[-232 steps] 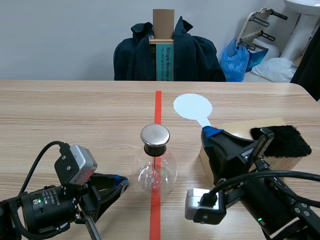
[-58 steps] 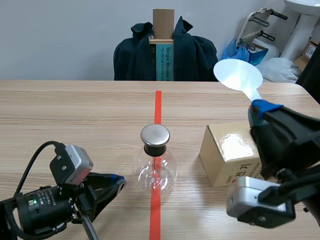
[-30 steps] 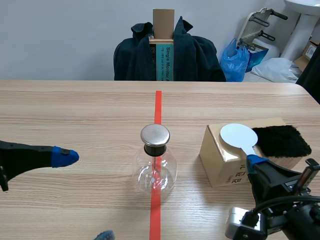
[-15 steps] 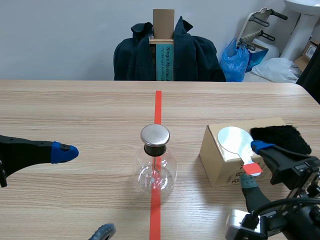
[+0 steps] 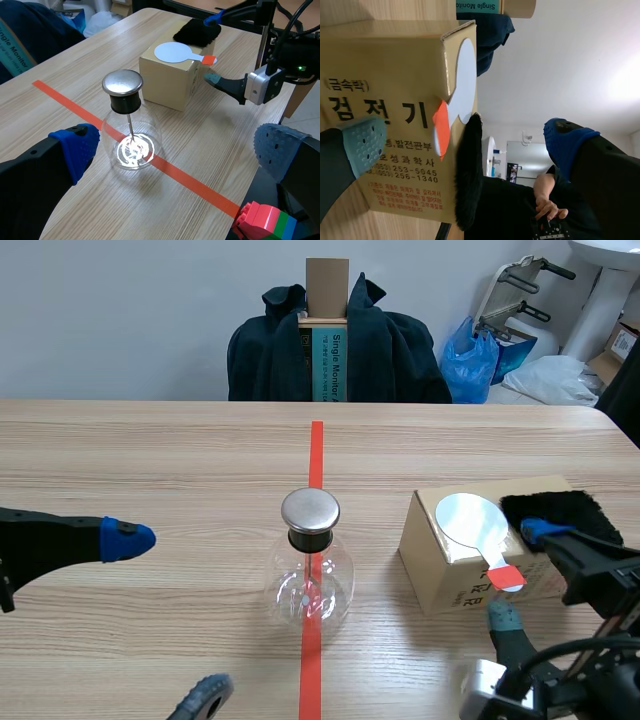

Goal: Do the electroscope experiment.
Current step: 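Return to the home posture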

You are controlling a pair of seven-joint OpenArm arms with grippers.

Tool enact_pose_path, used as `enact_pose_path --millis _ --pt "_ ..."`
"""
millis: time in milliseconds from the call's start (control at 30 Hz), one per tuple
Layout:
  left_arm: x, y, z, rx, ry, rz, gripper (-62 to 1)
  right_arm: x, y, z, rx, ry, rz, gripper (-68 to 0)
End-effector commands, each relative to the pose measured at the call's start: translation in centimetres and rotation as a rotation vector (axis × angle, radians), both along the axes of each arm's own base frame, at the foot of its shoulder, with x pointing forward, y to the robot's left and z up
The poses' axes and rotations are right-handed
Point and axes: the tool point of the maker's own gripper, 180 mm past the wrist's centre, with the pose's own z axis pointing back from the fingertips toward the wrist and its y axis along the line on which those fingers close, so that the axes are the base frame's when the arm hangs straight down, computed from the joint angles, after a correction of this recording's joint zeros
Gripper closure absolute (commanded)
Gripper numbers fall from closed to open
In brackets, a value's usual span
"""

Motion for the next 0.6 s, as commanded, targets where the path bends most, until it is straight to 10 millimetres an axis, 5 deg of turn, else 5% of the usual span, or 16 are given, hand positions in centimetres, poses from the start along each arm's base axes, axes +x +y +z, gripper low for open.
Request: enact_pose_path --millis 0,167,333,567 --pt "0.1 -0.4 1.2 -0.039 -0.026 -0.003 -62.3 -1.5 -0.2 0.8 0.010 -0.020 0.038 -65.3" --pt "0.1 -0.4 1.2 -0.039 -0.026 -0.003 -62.3 -4.3 -1.0 1.2 0.128 0.064 0.029 -65.3" --pt "0.1 -0.4 1.2 -0.039 -0.026 -0.003 -62.3 -5.3 -1.3 4.2 0.265 0.092 0.044 -65.3" --pt "0.1 -0.4 1.2 -0.039 -0.026 -0.003 -62.3 -1.5 -2.0 11.6 0.606 0.049 -0.031 -65.3"
